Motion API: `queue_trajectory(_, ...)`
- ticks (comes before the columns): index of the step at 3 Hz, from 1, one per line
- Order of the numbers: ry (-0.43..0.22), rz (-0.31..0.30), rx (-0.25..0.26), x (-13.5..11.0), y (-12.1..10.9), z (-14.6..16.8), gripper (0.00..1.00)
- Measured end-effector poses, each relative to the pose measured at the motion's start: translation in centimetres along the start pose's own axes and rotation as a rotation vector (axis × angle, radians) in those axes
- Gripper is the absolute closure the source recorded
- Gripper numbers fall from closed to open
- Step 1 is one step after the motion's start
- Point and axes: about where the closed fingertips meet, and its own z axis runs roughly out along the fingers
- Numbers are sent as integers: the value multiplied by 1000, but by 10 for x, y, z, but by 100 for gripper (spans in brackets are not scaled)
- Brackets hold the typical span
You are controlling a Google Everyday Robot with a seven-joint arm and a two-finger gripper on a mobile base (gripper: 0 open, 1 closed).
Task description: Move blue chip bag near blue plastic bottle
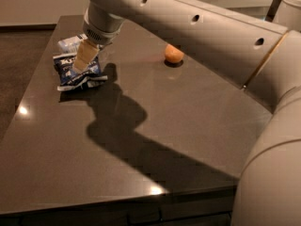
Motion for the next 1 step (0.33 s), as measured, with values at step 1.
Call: queue_trajectory(1, 0, 0, 0, 0, 0, 0, 0)
